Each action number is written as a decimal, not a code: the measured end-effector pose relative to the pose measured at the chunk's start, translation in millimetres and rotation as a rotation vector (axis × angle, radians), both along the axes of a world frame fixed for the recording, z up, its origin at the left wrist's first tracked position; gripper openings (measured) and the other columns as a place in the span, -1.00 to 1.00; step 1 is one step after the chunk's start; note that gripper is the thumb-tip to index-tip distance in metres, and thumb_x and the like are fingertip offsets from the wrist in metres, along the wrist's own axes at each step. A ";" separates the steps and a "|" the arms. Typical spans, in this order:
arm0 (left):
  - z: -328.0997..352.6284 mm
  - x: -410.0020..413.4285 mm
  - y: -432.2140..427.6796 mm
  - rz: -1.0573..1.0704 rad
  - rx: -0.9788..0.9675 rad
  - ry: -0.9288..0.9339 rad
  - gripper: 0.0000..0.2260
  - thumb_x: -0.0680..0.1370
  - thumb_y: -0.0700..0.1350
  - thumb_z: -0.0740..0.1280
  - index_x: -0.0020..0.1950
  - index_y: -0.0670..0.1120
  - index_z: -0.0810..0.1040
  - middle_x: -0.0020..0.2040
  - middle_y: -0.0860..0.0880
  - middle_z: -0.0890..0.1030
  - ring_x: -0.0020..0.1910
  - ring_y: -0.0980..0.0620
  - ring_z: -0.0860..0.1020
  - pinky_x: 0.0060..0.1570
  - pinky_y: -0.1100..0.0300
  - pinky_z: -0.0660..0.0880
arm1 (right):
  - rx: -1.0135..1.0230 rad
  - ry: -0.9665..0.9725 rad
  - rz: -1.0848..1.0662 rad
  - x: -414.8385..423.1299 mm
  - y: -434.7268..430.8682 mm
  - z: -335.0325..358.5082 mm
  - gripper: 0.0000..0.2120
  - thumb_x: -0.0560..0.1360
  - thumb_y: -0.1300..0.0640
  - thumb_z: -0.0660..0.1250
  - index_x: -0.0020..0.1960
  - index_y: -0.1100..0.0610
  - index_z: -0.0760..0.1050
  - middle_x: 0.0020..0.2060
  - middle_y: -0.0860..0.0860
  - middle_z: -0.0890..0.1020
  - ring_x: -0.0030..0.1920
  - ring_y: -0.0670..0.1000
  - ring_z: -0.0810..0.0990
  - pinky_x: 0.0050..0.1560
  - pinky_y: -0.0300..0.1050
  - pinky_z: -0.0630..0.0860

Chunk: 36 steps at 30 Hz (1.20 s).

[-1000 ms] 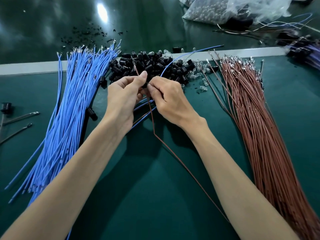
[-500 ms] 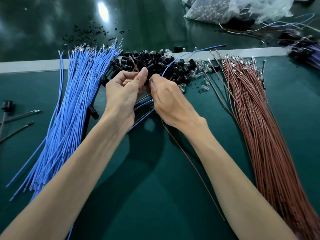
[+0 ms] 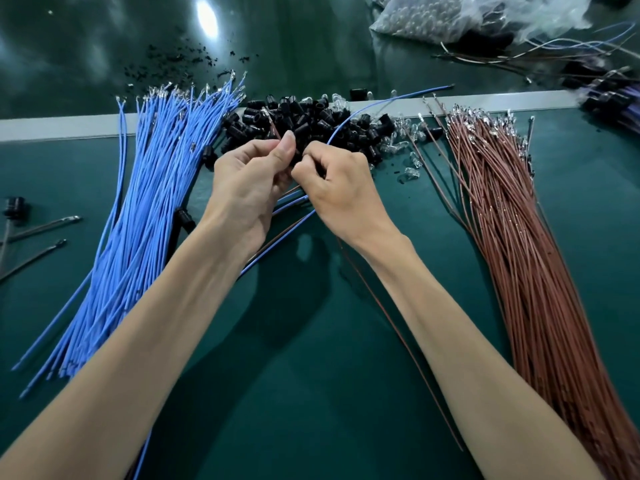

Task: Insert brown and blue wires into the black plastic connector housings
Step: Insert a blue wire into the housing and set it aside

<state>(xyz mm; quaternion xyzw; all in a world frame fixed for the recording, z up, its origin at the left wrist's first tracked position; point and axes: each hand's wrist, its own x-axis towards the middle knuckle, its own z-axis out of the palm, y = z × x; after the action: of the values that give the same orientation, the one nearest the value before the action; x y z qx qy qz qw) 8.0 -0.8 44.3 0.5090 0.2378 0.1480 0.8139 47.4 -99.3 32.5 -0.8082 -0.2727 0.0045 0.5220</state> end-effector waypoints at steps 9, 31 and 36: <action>4.7 -2.2 -3.3 -0.074 -0.067 -0.119 -0.83 0.60 -0.21 0.23 -0.18 -0.17 0.49 -0.37 0.00 0.51 -0.35 0.11 0.44 -0.19 0.29 0.45 | 0.480 0.608 0.029 -5.9 9.1 7.7 -0.62 0.54 0.30 0.11 -0.41 0.05 0.18 -0.55 -0.09 0.21 -0.55 -0.10 0.14 -0.55 -0.31 0.13; -7.4 1.6 4.8 -0.075 -0.119 -0.040 -0.83 0.60 -0.14 0.25 -0.16 -0.14 0.53 -0.30 0.00 0.52 -0.36 0.18 0.48 -0.27 0.37 0.48 | -0.099 0.223 -0.093 27.0 -6.5 2.6 -0.82 0.53 0.03 0.34 -0.19 0.11 0.56 -0.31 0.03 0.63 -0.29 -0.01 0.58 -0.16 -0.07 0.51; -9.3 3.9 8.7 -0.133 -0.083 0.007 -0.83 0.60 -0.10 0.25 -0.10 -0.15 0.55 -0.26 -0.02 0.54 -0.32 0.15 0.48 -0.21 0.34 0.52 | -0.026 0.219 0.164 19.4 -4.4 0.1 -0.76 0.54 0.15 0.35 -0.23 0.28 0.47 -0.37 0.13 0.57 -0.37 0.00 0.42 -0.27 -0.03 0.45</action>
<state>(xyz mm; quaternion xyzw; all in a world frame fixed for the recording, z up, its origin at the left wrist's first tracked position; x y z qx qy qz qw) 11.9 7.9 35.0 0.4901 0.2122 0.0818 0.8415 66.8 -103.8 32.6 -0.7844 -0.2792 0.1388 0.5362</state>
